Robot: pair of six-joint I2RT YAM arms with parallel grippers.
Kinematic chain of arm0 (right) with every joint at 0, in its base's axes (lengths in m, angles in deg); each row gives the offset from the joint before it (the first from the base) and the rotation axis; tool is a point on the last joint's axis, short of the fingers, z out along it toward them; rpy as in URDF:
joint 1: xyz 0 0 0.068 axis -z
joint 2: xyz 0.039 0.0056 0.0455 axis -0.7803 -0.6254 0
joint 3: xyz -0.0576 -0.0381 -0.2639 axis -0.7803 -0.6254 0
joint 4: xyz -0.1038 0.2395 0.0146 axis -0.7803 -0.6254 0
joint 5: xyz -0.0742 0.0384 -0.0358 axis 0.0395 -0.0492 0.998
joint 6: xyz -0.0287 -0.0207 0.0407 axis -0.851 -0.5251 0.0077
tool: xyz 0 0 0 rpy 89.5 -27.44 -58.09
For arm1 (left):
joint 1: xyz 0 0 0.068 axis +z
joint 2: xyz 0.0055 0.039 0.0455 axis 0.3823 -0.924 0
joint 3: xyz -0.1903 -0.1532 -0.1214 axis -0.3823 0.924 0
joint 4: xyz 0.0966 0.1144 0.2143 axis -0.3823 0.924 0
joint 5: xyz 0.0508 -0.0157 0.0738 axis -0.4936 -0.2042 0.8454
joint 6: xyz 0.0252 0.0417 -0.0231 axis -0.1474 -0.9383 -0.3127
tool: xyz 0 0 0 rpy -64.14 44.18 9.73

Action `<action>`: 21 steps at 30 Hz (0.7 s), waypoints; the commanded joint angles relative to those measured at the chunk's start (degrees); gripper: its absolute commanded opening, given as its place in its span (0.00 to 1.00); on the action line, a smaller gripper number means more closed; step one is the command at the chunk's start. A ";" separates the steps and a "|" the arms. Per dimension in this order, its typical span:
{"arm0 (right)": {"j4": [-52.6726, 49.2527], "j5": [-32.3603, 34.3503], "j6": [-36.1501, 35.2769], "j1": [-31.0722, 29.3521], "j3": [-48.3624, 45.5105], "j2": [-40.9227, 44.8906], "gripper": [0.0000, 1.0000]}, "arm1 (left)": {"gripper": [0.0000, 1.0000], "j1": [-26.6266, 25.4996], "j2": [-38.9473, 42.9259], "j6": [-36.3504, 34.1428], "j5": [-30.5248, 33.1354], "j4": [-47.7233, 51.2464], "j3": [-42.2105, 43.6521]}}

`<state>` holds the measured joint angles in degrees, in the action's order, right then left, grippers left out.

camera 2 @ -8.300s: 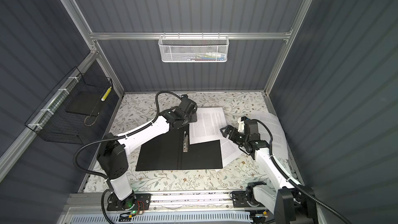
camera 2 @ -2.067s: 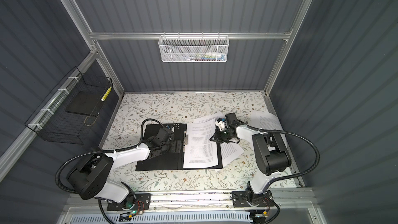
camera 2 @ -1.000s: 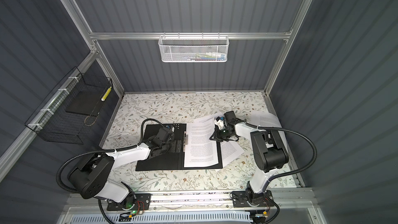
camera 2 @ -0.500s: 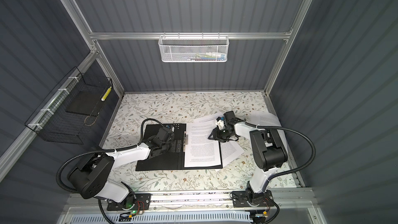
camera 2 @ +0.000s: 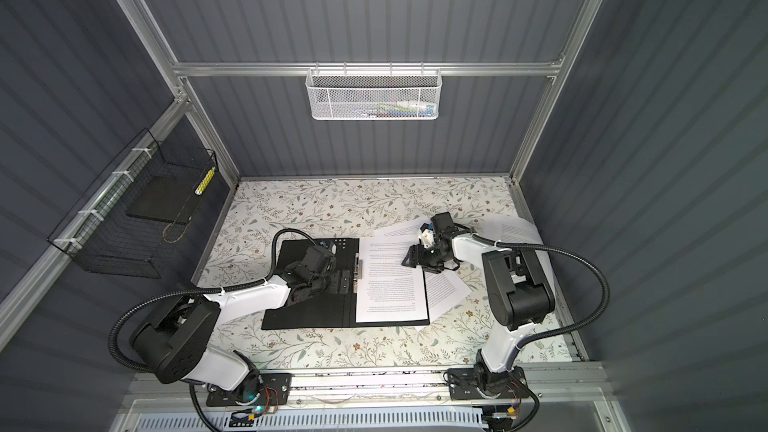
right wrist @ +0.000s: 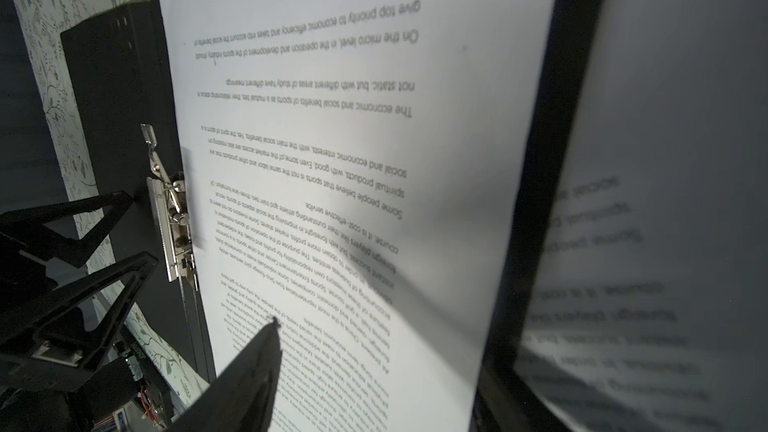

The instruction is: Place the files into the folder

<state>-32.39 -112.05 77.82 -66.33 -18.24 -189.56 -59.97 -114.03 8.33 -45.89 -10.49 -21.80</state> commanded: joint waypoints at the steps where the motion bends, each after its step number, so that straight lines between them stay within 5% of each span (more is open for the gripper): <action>1: -1.86 3.96 0.59 -0.11 0.56 -0.04 0.71 | 1.00 0.84 0.48 0.77 0.25 0.92 0.51; 15: 1.58 13.14 5.46 5.34 -3.00 4.91 0.83 | 1.00 2.93 1.59 3.55 5.23 6.27 1.21; 21: 3.83 16.52 10.67 11.63 -10.92 15.44 0.84 | 1.00 2.95 4.89 0.77 -2.27 7.56 -2.53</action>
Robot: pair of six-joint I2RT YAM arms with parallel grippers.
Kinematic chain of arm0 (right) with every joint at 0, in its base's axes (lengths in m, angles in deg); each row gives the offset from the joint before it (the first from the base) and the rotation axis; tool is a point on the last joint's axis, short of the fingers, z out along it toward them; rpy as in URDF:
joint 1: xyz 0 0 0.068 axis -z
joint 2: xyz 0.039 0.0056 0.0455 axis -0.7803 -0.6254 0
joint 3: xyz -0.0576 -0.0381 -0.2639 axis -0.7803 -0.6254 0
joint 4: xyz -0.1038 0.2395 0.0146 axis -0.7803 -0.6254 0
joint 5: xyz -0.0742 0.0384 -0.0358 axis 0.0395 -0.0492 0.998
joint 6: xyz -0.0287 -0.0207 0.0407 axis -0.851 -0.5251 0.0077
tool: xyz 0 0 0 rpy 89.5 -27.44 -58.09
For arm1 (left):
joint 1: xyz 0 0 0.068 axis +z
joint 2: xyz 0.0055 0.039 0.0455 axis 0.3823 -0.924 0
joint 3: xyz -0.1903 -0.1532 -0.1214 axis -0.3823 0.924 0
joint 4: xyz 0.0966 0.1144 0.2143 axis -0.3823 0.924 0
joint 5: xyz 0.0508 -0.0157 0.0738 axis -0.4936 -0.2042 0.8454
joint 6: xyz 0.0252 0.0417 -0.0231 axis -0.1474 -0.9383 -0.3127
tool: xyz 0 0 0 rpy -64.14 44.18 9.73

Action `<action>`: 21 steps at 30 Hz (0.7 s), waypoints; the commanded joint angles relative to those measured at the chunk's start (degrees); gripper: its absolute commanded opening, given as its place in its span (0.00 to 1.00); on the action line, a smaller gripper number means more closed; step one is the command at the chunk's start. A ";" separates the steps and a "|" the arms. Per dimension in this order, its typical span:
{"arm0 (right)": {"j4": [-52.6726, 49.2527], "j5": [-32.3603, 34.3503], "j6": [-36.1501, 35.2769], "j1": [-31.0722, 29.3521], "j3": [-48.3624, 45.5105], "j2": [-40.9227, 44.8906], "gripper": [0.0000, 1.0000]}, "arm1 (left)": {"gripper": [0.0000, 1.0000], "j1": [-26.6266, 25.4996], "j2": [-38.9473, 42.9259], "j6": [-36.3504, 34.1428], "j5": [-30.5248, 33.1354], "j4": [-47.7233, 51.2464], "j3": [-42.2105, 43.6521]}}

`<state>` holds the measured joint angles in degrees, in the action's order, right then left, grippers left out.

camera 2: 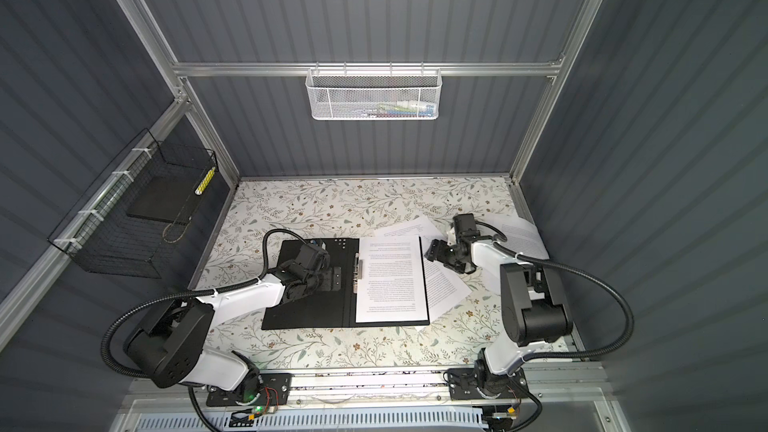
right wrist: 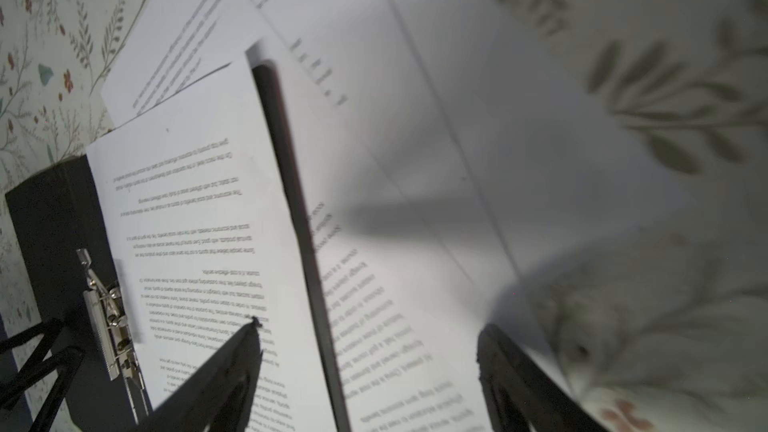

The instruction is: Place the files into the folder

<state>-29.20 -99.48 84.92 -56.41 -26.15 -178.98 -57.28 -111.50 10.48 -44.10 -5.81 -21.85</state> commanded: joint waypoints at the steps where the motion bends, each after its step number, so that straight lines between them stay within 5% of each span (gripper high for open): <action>1: 0.82 4.41 4.33 2.53 -4.19 6.73 0.86 | 1.00 0.27 3.08 -1.75 -5.14 3.42 -3.54; 7: 1.02 1.18 8.89 10.41 -12.34 16.61 0.95 | 1.00 -3.35 4.89 -3.22 -10.27 6.32 -11.74; 12: 3.30 -5.29 11.63 13.99 -17.01 19.57 0.95 | 1.00 -10.53 -4.10 -4.31 -15.92 8.10 -22.38; 21: 7.54 -9.92 13.55 16.89 -20.12 16.62 0.92 | 1.00 -14.01 -18.55 -1.74 -24.14 5.32 -32.88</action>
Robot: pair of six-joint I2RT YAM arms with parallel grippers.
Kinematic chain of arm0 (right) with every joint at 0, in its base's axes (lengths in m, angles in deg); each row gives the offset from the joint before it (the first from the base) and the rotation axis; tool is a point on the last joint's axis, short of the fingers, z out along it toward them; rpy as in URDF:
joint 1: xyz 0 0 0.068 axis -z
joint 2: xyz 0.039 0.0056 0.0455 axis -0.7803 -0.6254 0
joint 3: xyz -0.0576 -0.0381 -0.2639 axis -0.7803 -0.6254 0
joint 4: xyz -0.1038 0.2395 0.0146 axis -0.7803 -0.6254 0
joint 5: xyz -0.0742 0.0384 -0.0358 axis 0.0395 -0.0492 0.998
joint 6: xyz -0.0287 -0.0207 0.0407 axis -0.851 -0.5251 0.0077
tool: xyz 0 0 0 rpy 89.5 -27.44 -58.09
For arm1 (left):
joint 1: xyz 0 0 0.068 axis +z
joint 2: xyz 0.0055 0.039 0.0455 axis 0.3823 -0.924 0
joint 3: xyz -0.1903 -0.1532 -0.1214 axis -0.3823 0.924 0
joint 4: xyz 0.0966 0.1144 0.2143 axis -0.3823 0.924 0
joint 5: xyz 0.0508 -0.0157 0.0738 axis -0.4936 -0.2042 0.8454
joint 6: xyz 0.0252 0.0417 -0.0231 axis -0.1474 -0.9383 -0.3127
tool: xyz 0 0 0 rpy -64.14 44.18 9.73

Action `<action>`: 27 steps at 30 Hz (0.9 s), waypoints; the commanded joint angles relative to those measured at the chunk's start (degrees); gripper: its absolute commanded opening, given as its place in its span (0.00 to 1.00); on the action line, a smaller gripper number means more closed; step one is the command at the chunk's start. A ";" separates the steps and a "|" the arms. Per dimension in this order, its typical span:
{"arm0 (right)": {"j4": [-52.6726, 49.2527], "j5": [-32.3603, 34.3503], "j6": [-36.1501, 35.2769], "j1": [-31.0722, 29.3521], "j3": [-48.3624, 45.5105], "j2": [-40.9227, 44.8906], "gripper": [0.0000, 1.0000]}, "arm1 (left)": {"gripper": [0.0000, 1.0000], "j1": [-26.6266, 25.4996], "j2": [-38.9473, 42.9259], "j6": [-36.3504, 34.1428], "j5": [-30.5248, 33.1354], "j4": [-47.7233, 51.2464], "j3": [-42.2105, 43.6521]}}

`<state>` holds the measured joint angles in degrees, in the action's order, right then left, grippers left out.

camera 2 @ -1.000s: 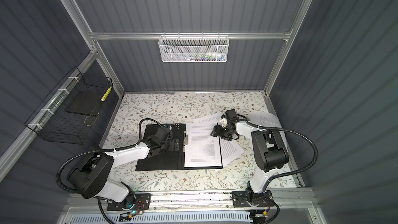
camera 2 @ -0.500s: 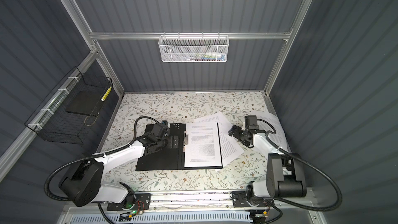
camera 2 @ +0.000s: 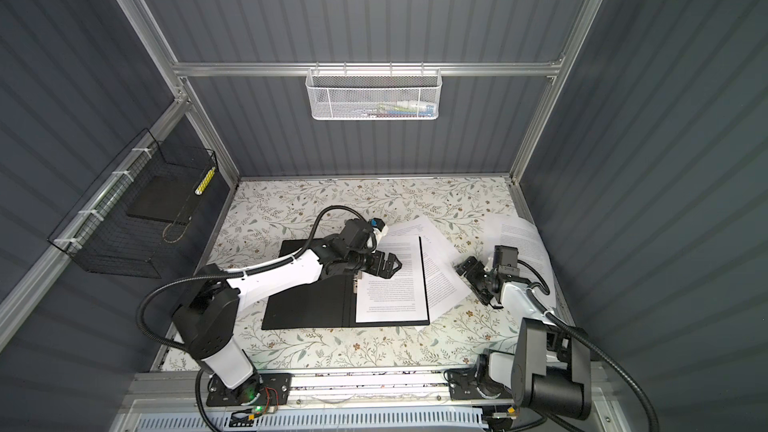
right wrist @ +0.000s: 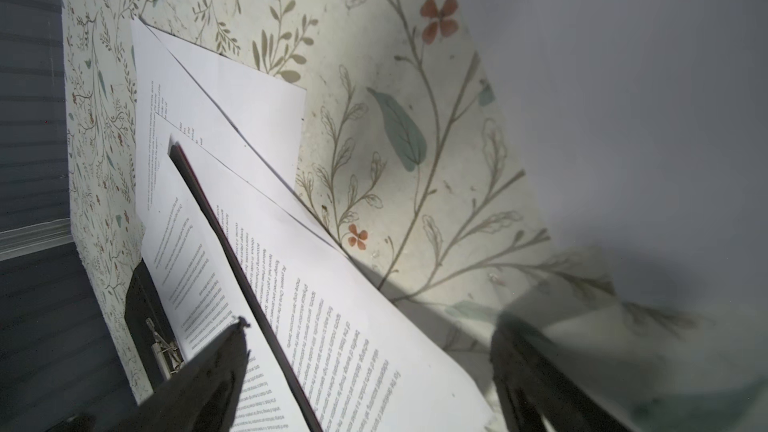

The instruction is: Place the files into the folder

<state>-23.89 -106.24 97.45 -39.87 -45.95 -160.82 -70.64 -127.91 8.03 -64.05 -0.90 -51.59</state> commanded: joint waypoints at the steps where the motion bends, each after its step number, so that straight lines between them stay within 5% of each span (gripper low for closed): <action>1: 2.63 -3.61 1.19 0.44 -0.32 -2.19 0.91 | 1.00 -0.80 -3.42 0.89 -4.59 0.29 -3.80; 12: 6.05 -8.61 1.11 0.48 -0.23 -5.99 0.90 | 1.00 -1.23 -13.56 2.03 -8.12 -0.06 -8.29; 27: 4.95 -13.05 1.38 0.46 1.07 -7.38 0.86 | 1.00 -1.21 -16.53 3.66 -7.78 -1.61 -5.57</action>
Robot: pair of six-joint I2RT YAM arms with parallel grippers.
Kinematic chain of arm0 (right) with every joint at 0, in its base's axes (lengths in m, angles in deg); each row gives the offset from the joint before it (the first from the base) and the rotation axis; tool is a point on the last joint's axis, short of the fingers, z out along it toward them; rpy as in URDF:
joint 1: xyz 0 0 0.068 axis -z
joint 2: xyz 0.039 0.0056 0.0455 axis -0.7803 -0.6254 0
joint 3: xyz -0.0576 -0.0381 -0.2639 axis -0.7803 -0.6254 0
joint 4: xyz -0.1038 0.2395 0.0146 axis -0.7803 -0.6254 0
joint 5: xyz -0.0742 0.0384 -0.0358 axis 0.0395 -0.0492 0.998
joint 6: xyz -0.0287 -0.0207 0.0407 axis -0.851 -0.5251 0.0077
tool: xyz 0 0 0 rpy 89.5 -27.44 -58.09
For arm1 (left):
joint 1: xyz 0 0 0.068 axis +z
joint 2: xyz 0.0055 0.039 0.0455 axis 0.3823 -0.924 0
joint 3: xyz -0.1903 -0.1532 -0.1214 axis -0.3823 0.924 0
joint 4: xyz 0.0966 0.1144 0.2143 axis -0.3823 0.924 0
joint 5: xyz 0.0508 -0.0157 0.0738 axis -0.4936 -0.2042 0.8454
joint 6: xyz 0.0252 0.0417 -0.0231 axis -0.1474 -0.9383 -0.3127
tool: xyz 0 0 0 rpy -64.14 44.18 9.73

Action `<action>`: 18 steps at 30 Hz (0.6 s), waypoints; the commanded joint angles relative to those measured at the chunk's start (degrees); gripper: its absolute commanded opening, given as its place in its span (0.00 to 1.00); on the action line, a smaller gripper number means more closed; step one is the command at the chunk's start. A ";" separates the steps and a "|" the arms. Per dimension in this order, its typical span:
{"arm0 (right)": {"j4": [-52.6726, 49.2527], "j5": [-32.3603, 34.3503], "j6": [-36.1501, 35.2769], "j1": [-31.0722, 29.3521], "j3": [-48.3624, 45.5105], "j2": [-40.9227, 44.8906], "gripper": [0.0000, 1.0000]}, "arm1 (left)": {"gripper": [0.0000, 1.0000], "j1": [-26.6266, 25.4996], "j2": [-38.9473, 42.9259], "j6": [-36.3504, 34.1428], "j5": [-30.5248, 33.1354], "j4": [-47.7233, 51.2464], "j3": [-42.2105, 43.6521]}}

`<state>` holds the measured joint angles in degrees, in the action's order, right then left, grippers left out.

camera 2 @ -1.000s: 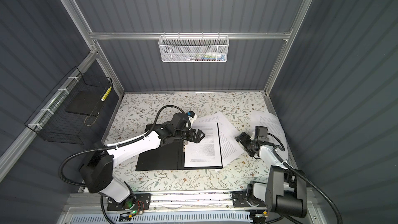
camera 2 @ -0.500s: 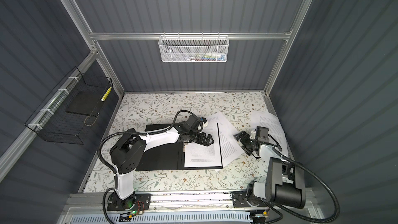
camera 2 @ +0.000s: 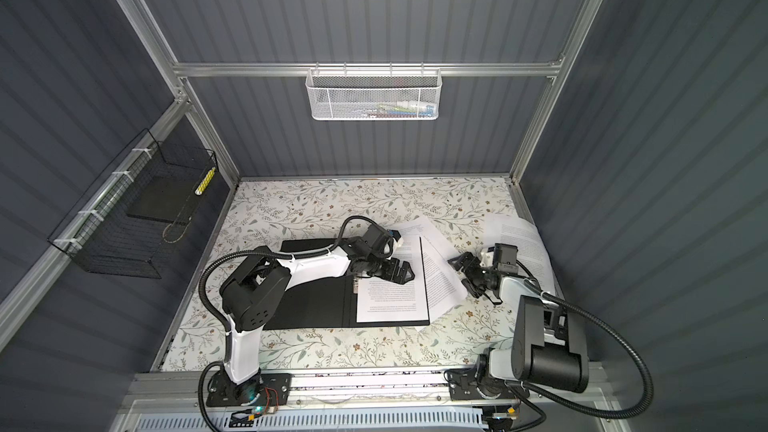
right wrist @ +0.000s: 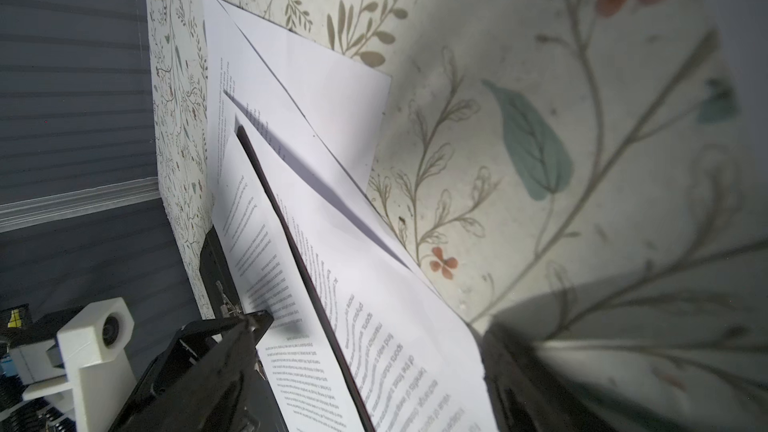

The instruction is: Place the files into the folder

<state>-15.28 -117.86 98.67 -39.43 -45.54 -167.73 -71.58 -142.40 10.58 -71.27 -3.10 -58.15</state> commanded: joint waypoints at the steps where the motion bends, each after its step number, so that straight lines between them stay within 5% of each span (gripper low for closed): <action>1: -4.39 -1.27 0.11 0.09 0.61 0.06 0.86 | 1.00 -0.34 -1.90 1.08 -0.48 0.52 1.32; 8: -9.14 3.12 0.79 0.95 -2.31 7.42 0.89 | 1.00 -0.29 -1.71 1.59 -0.12 -0.13 2.75; 18: -7.84 -0.23 0.15 1.33 -2.17 4.64 0.87 | 0.99 -0.31 -1.77 1.60 -0.48 -0.40 2.91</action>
<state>-22.12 -117.19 99.24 -38.25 -47.35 -162.42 -71.58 -142.42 11.55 -71.38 -5.83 -57.06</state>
